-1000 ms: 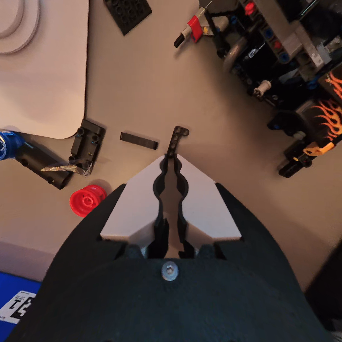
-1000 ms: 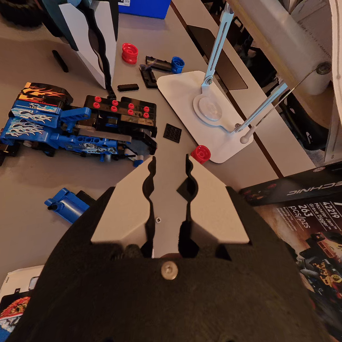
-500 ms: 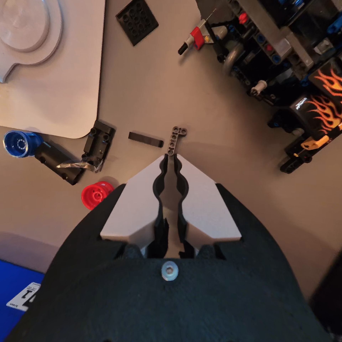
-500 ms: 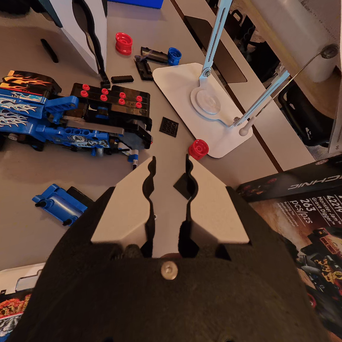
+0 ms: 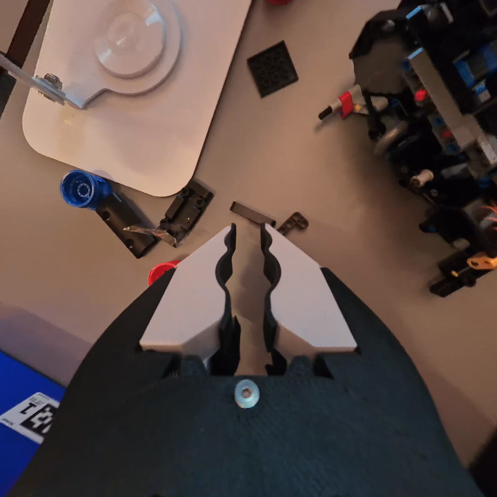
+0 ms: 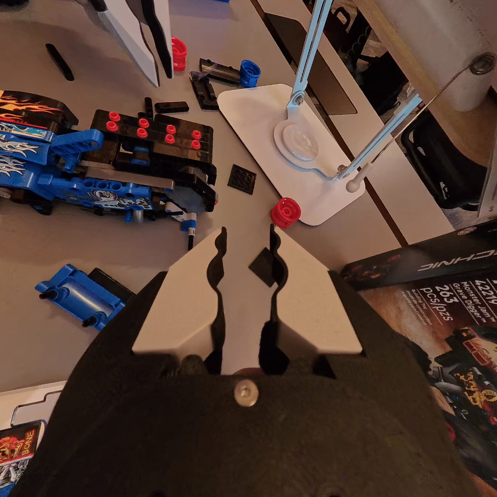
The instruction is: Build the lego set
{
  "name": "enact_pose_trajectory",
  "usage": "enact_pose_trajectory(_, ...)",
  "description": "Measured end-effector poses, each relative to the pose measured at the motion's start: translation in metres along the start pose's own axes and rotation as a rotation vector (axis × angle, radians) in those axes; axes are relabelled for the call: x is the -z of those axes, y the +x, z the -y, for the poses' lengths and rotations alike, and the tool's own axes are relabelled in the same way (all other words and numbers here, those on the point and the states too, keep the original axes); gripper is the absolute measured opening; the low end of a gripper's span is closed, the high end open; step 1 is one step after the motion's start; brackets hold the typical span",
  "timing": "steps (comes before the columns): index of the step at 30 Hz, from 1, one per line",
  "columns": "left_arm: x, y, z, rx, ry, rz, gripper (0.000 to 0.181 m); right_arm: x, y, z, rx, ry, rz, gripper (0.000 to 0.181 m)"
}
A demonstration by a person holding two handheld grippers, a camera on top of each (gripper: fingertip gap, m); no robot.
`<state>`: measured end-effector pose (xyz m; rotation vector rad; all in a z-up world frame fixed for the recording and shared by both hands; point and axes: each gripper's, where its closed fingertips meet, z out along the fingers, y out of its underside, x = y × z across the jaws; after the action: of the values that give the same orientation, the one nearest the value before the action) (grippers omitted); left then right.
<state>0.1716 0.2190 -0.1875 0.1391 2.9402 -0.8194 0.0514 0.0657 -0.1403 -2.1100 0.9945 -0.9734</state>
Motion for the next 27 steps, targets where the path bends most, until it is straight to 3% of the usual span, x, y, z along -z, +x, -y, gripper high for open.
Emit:
enact_pose_trajectory(8, -0.019, 0.001, 0.005, 0.173, -0.028, -0.022, 0.02, 0.001, -0.001, 0.001, 0.01, 0.0, -0.001, 0.031)
enact_pose_trajectory(13, -0.028, 0.004, 0.004, 0.151, -0.073, -0.01, 0.006, 0.001, 0.0, 0.0, 0.014, -0.002, -0.003, 0.031)
enact_pose_trajectory(18, -0.027, 0.003, 0.005, 0.129, -0.062, 0.007, 0.006, 0.002, 0.002, -0.001, 0.018, -0.004, -0.01, 0.031)
enact_pose_trajectory(23, -0.01, 0.004, 0.031, 0.132, 0.077, -0.011, 0.006, 0.003, 0.003, 0.001, 0.016, 0.005, -0.013, 0.031)
enact_pose_trajectory(27, 0.017, 0.013, 0.069, 0.116, 0.275, -0.06, 0.006, 0.005, 0.001, 0.008, 0.009, 0.04, -0.006, 0.032)
